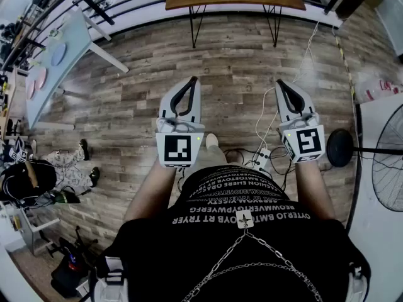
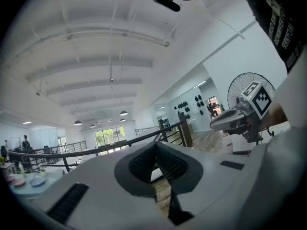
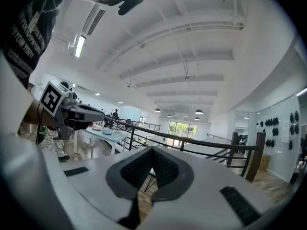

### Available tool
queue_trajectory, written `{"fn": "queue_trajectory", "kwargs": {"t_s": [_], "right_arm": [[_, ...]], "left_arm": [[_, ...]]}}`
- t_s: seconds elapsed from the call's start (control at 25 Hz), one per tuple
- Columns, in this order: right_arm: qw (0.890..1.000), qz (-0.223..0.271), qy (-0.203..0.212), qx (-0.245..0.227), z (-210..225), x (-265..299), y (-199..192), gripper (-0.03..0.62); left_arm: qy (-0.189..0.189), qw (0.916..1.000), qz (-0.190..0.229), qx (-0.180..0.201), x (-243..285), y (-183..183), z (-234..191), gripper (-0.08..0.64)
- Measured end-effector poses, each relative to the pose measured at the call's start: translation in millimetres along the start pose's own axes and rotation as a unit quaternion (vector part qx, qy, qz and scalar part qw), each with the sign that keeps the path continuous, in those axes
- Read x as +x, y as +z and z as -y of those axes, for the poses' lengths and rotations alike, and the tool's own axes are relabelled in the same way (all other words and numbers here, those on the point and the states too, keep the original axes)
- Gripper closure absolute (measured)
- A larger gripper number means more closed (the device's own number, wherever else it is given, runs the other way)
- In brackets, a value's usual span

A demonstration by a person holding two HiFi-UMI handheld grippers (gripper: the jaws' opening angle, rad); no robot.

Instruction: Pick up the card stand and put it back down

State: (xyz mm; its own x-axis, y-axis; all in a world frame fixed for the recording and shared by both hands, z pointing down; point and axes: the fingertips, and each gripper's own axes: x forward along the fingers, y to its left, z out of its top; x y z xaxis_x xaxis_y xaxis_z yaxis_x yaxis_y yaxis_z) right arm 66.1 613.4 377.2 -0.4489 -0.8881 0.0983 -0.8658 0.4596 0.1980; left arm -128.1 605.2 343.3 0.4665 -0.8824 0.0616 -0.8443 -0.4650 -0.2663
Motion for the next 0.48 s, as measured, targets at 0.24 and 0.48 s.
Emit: {"fn": "queue_trajectory", "kwargs": {"t_s": [0.24,0.48], "right_arm": [[1.000,-0.010,-0.002,0.023,0,47,-6,0.591],[0.999,-0.016,-0.022,0.021,2,95,0,0.591]], "left_arm": [[-0.003,1.0000,-0.009,-0.002,33,-22,-41,0.534],[0.013,0.9998,-0.007,-0.016,65,-46,-101,0.534]]}}
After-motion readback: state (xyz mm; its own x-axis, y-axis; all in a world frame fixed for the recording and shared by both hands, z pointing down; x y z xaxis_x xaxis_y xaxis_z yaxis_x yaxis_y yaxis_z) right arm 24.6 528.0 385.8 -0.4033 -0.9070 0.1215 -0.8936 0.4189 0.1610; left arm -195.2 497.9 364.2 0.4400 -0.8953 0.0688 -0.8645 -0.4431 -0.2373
